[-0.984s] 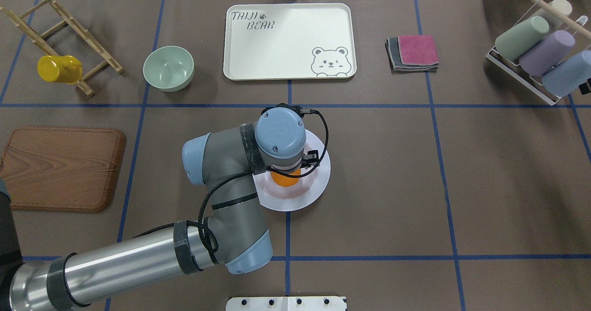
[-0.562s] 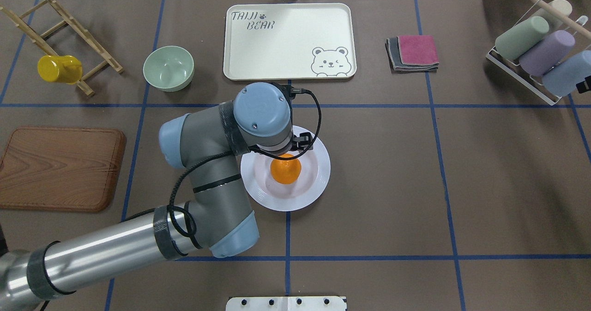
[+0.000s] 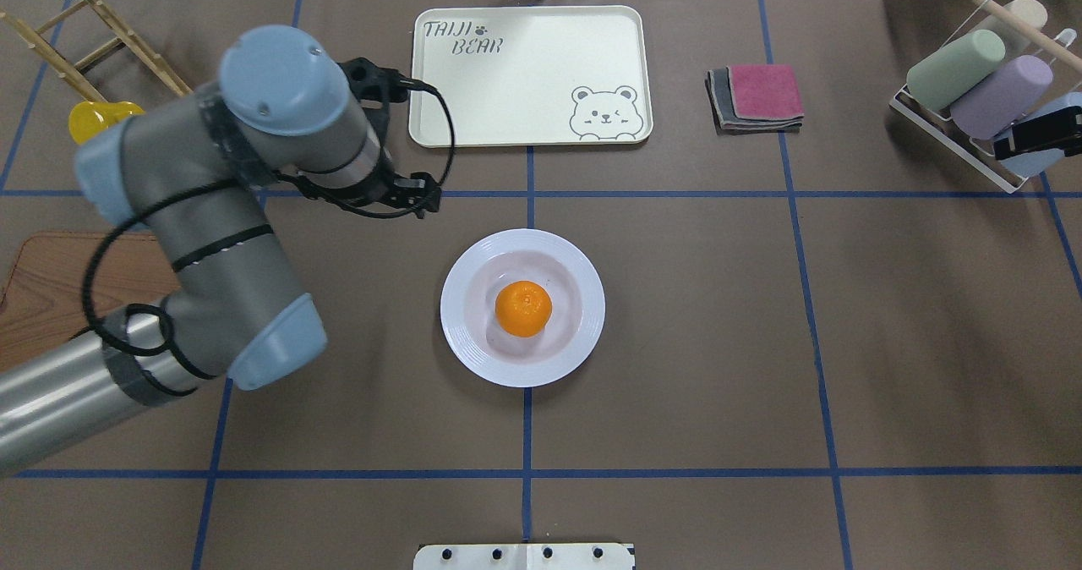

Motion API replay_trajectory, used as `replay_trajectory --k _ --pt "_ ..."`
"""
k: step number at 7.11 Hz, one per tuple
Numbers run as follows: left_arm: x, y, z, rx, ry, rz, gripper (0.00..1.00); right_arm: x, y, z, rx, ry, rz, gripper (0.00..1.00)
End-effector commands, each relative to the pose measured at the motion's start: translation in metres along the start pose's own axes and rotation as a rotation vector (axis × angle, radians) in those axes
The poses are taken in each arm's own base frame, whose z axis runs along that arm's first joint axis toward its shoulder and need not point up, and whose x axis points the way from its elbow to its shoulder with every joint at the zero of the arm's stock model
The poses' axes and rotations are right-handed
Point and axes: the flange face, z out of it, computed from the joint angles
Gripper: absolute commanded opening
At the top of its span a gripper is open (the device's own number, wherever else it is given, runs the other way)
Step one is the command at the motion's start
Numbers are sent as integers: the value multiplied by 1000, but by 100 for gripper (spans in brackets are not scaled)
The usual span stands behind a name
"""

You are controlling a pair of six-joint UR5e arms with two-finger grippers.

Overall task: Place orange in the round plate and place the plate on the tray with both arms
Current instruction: 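Open the left gripper and withdraw it while the right arm moves toward the plate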

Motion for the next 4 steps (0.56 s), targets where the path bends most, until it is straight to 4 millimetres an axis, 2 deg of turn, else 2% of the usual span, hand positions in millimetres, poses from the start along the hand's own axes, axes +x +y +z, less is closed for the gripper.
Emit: replay_trajectory --k 1,2,4 --pt "-159 4 -25 -55 -20 150 99 -43 24 5 27 -179 233 100" --pt "-236 18 -33 -77 -24 178 99 -60 34 13 65 -237 318 100" --pt "-366 74 -32 -126 -71 159 99 -107 71 51 131 -292 446 100"
